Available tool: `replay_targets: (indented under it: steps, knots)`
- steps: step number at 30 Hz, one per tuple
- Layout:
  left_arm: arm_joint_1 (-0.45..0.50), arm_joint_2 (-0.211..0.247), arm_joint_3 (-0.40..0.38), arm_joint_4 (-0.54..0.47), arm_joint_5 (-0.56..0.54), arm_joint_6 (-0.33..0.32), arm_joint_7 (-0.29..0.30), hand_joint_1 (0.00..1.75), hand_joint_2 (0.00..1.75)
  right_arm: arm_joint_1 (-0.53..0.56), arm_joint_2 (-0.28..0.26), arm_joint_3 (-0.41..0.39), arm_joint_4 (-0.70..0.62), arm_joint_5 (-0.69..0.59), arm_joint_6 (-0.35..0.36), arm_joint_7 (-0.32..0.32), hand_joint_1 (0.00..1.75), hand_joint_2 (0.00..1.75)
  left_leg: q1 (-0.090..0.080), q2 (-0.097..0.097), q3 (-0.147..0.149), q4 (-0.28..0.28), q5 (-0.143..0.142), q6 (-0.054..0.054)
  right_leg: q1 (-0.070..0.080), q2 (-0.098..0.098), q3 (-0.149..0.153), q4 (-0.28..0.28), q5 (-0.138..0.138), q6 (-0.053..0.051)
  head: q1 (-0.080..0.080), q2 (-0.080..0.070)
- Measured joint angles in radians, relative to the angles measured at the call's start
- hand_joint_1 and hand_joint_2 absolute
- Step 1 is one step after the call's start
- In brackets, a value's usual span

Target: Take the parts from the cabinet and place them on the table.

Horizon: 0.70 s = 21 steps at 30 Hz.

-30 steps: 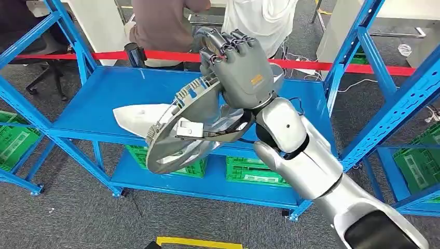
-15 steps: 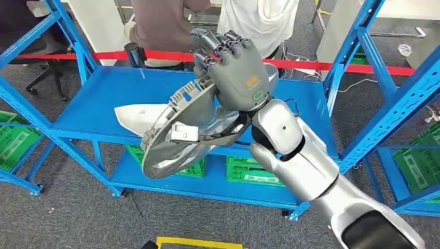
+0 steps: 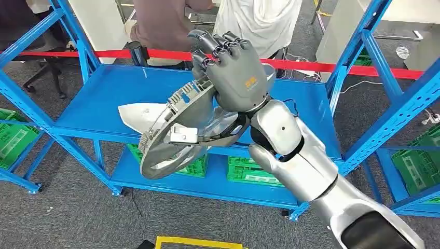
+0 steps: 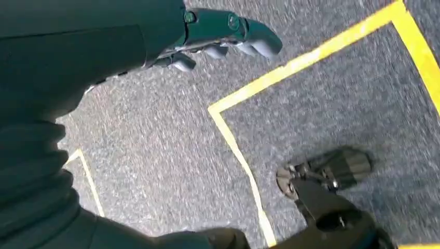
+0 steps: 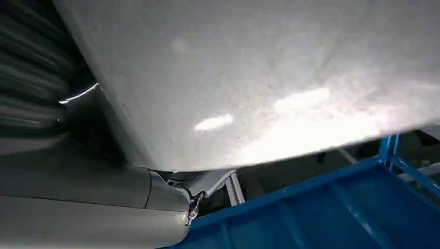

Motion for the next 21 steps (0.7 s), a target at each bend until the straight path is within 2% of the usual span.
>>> replay_targets:
  steps: [1,2,3,4,5,6,8,9,10,11,12,14,15,16,17,18,19,20,21]
  knots:
    - [0.0,0.0,0.0,0.0,0.0,0.0,0.0,0.0,1.75,0.001,0.0,0.001,0.001,0.0,0.0,0.0,1.75,1.75,0.0,0.0,-0.003,0.003,0.001,-0.001,-0.001,0.0,0.004,-0.001,0.014,0.0,0.0,0.0]
    - [0.0,-0.001,0.0,0.0,0.0,-0.001,0.001,0.0,1.75,0.001,0.0,0.003,0.002,0.0,0.0,0.0,1.75,1.75,0.001,0.0,-0.008,0.008,0.001,-0.003,-0.002,-0.001,0.03,-0.047,0.046,-0.001,0.0,0.0]
    - [0.0,-0.003,0.0,0.0,0.0,-0.001,0.002,0.0,1.75,0.0,0.0,0.006,0.002,0.0,0.0,0.0,1.75,1.75,0.003,0.0,-0.012,0.014,0.002,-0.006,-0.002,-0.002,0.083,-0.14,0.091,-0.003,0.0,0.0]
    - [0.0,-0.004,0.0,0.0,0.0,-0.001,0.002,0.0,1.75,-0.001,0.001,0.006,0.002,0.0,0.0,0.0,1.75,1.75,0.005,-0.001,-0.016,0.019,0.002,-0.009,-0.002,-0.003,0.129,-0.219,0.12,-0.004,0.0,0.0]
    - [0.0,-0.004,0.0,0.0,0.0,-0.001,0.002,0.0,1.75,-0.002,0.001,0.006,0.002,0.0,0.0,0.0,1.75,1.75,0.004,-0.002,-0.022,0.023,0.004,-0.017,0.0,-0.004,0.157,-0.277,0.102,-0.012,0.0,0.0]
    - [0.0,-0.004,0.0,0.0,-0.001,-0.001,0.002,0.0,1.75,-0.002,0.003,0.008,0.002,0.0,0.0,-0.001,1.75,1.75,0.003,-0.004,-0.024,0.023,0.008,-0.025,0.009,0.001,0.149,-0.264,0.128,-0.021,-0.001,0.0]
    - [0.001,-0.004,0.0,0.0,-0.001,-0.001,0.0,0.0,1.75,-0.003,0.003,0.008,0.002,0.0,0.001,0.0,1.75,1.75,0.002,-0.005,-0.027,0.022,0.017,-0.041,0.008,0.002,0.142,-0.269,0.126,-0.034,-0.002,0.0]
    - [0.002,-0.004,0.0,0.0,-0.002,-0.001,-0.002,0.0,1.75,-0.003,0.003,0.01,0.002,0.0,0.002,-0.001,1.75,1.75,0.005,-0.005,-0.028,0.017,0.023,-0.05,0.011,0.002,0.138,-0.271,0.131,-0.042,0.0,0.0]
    - [0.003,-0.002,0.0,0.0,-0.003,-0.001,-0.002,0.0,1.75,-0.003,0.003,0.01,0.002,0.0,0.003,-0.001,1.75,1.75,0.004,-0.007,-0.031,0.015,0.03,-0.058,0.008,-0.001,0.133,-0.28,0.142,-0.054,0.0,0.0]
    - [0.003,-0.001,0.0,0.001,-0.005,-0.001,-0.003,0.0,1.75,-0.003,0.003,0.01,0.002,0.0,0.003,-0.001,1.75,1.75,0.008,-0.006,-0.042,0.03,0.0,-0.062,0.004,-0.003,0.128,-0.283,0.152,-0.059,-0.003,0.0]
    - [0.004,-0.003,0.0,0.001,-0.005,-0.004,-0.003,0.0,1.75,-0.003,0.003,0.01,0.002,0.0,0.003,0.0,1.75,1.75,0.008,-0.006,-0.061,0.084,-0.058,-0.066,0.002,-0.003,0.119,-0.284,0.161,-0.065,-0.007,0.0]
    - [0.003,-0.003,0.0,0.001,-0.009,-0.007,-0.003,0.0,1.75,-0.001,0.003,0.01,0.002,0.0,0.003,-0.001,1.75,1.75,0.01,-0.006,-0.107,0.238,-0.154,-0.074,0.003,-0.003,0.1,-0.284,0.175,-0.067,-0.01,0.0]
    - [0.002,-0.003,0.0,0.001,-0.012,-0.008,-0.002,0.0,1.75,0.002,0.002,0.01,0.002,0.0,0.003,0.0,1.75,1.75,0.01,-0.006,-0.122,0.305,-0.182,-0.076,0.004,-0.003,0.089,-0.283,0.183,-0.066,-0.01,0.0]
    - [0.002,-0.003,0.0,0.0,-0.014,-0.009,-0.001,0.0,1.75,0.005,0.002,0.01,0.002,0.0,0.003,-0.001,1.75,1.75,0.01,-0.006,-0.117,0.327,-0.181,-0.076,0.004,-0.003,0.079,-0.283,0.191,-0.066,-0.01,0.0]
    - [0.002,-0.002,0.0,0.001,-0.015,-0.01,0.001,0.0,1.75,0.01,0.001,0.01,0.002,0.0,0.003,-0.001,1.75,1.75,0.01,-0.006,-0.086,0.301,-0.156,-0.075,0.004,-0.003,0.068,-0.283,0.199,-0.064,-0.01,0.0]
    - [0.001,-0.002,0.0,0.0,-0.016,-0.01,0.003,0.0,1.75,0.012,0.0,0.01,0.002,0.0,0.003,0.0,1.75,1.75,0.01,-0.006,-0.038,0.237,-0.123,-0.073,0.004,-0.003,0.06,-0.282,0.206,-0.061,-0.01,0.0]
    - [0.0,-0.002,0.0,0.0,-0.017,-0.01,0.008,0.0,1.75,0.012,0.0,0.01,0.002,0.0,0.003,-0.001,1.75,1.75,0.01,-0.006,0.027,0.142,-0.092,-0.071,0.004,-0.002,0.053,-0.282,0.213,-0.058,-0.01,0.0]
    - [-0.003,-0.002,0.0,0.0,-0.017,-0.01,0.008,0.0,1.75,0.011,0.0,0.01,0.001,0.0,0.003,0.0,1.75,1.75,0.01,-0.006,0.09,0.05,-0.088,-0.067,0.004,-0.001,0.051,-0.281,0.219,-0.053,-0.011,0.0]
    - [-0.006,-0.002,0.0,0.0,-0.017,-0.01,0.01,0.0,1.75,0.011,0.0,0.01,-0.001,0.0,0.003,0.0,1.75,1.75,0.002,-0.008,0.121,-0.002,-0.11,-0.061,0.008,-0.001,0.044,-0.281,0.226,-0.046,-0.011,0.0]
